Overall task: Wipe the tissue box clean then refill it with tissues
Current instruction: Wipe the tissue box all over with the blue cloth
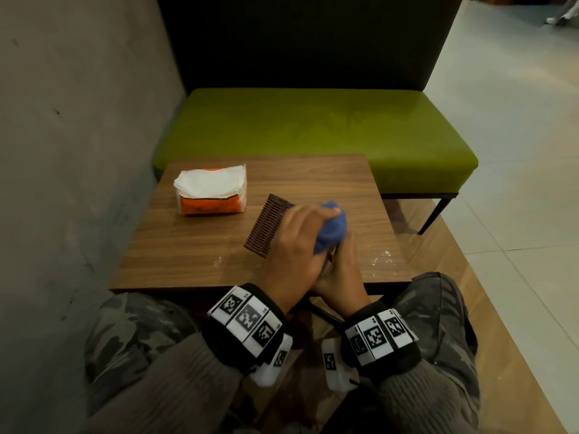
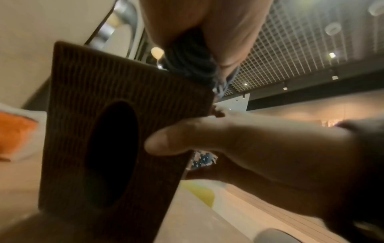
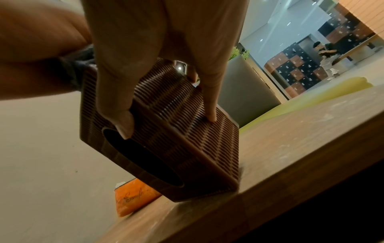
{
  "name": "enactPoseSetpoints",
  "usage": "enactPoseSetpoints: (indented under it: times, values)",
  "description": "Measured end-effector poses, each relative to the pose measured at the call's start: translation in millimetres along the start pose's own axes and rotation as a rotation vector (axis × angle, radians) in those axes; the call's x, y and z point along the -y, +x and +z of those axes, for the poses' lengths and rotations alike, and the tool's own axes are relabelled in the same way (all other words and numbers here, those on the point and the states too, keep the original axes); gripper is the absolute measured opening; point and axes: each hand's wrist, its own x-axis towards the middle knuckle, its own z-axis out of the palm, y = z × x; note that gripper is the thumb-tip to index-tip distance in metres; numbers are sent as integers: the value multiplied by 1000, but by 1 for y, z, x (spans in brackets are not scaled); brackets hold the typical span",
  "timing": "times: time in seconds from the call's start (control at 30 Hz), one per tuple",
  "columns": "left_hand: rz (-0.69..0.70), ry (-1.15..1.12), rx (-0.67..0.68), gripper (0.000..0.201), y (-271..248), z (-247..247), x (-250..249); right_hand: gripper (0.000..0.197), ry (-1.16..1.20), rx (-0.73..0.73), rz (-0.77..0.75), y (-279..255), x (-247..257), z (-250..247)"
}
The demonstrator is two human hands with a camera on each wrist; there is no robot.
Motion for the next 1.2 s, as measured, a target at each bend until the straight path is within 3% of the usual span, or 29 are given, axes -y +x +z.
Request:
enactPoseSetpoints:
  times: [0.03, 0.1, 0.13, 0.17, 0.2, 0.27, 0.33, 0.37, 0.4, 0.43, 0.47, 0.5, 0.57, 0.6, 0.77, 0.97, 1.07, 1.2]
  values:
    - [75, 33, 65, 58, -4, 3, -2, 72, 23, 125, 18, -7, 4, 5]
    - [164, 82, 134, 57, -10, 5, -1, 71, -331, -17, 56, -2, 26, -11]
    - [105, 61, 112, 56, -7, 3, -1, 77, -159, -41, 43, -5, 18, -1]
    - [0, 30, 45, 54, -3, 0, 0, 85, -54, -7, -85, -3, 13, 5]
    - [-103, 5, -57, 52, 1, -2, 2, 92, -114, -84, -116, 3, 9, -7]
    - [-168, 3, -150, 50, 5, -5, 4, 98, 85, -33, -56, 1, -2, -10]
    - [-48, 27, -3, 52, -3, -7, -1, 89, 119, 1, 65, -2, 29, -2]
    - [33, 39, 74, 54, -9, -7, -2, 82, 28, -66, 141, -3, 38, -5]
    - [67, 47, 107, 55, -12, -9, 0, 81, 158, -115, 178, -4, 32, -3]
    - [31, 43, 95, 55, -10, -13, 3, 88, 313, -7, 62, -4, 25, 2]
    - [-54, 41, 36, 53, -5, -17, 9, 95, 196, -27, -115, 0, 10, -5]
    - [-164, 30, -46, 49, 1, -21, 16, 99, 218, -81, -157, 3, -4, -12]
    - [-308, -3, -196, 42, 12, -28, 30, 102, 305, -98, -182, 4, -14, -19]
    - [-314, 3, -220, 41, 13, -29, 33, 102, 349, -79, -176, 5, -8, -16]
    - [-94, 50, 8, 42, -1, -26, 23, 99, 383, -68, -174, 8, -19, -12]
    - [-390, -77, -268, 37, 17, -38, 52, 102, 350, -38, -167, 7, -14, -15]
    - [-274, 13, -168, 40, 3, -29, 32, 101, 360, -58, -175, 7, -15, -13]
    - [146, 23, 149, 44, -16, -16, 13, 87, 350, 33, -33, 4, -15, -9]
